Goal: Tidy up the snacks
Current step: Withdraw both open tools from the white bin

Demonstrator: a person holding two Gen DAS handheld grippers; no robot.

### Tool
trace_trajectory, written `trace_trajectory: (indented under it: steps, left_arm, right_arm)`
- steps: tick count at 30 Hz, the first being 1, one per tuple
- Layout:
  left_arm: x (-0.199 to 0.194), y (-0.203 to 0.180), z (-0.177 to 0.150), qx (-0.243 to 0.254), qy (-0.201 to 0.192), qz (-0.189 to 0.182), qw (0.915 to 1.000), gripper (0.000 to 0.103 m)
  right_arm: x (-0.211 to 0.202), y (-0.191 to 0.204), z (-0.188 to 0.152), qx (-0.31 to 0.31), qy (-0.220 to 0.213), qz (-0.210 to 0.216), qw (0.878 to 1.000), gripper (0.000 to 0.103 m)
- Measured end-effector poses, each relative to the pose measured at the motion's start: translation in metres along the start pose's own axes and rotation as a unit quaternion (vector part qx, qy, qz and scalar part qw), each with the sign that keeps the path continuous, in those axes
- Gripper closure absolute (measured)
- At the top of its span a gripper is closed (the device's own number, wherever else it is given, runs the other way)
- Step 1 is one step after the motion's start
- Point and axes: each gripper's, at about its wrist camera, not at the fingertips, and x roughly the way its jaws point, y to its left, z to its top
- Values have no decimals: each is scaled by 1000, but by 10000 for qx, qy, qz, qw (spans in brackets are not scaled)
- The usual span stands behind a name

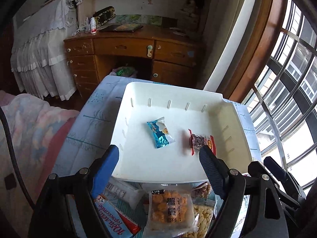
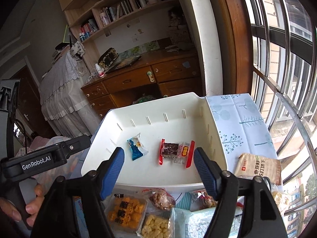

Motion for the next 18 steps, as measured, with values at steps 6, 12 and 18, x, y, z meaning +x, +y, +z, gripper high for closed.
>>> trace_trajectory:
  steps: [6,12,18]
  left_arm:
    - [-20,7,-22,-305,-102,326,9990,20]
    - [-31,17,-41,-659,-62,537,9964,20]
    - [-30,31,-63,-993,129,705,9925,18]
  right_arm:
    - [-19,-4,-11,-146,127,318,9993,30]
    - [-31,-3,-27,-327,375,587,9970,30]
    - [-32,-1,-53,-329,888,771,9925,30]
